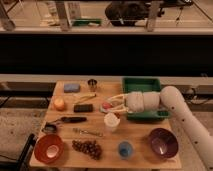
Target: Place pepper in paper cup
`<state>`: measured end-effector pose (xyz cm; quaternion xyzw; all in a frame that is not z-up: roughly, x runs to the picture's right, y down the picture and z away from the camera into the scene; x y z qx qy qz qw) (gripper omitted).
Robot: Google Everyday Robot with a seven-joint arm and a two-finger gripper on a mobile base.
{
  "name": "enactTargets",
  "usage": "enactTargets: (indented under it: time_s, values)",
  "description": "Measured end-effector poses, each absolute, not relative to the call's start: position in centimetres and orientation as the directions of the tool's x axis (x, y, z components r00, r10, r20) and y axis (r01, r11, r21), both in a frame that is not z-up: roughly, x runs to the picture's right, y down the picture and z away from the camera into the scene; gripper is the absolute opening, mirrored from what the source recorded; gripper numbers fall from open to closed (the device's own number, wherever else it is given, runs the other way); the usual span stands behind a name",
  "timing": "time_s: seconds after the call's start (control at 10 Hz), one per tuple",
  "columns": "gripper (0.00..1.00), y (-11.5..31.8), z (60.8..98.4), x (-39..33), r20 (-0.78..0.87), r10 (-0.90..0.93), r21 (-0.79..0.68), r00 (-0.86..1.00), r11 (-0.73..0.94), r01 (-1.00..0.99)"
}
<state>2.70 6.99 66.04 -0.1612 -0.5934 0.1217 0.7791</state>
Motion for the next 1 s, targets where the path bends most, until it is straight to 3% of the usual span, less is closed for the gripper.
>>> enactTargets:
  time_s: [1.0]
  values:
    - [0.0, 8.7, 69.5, 0.4, 0.889, 0.384, -0.405, 0.248, 0.913, 0.038]
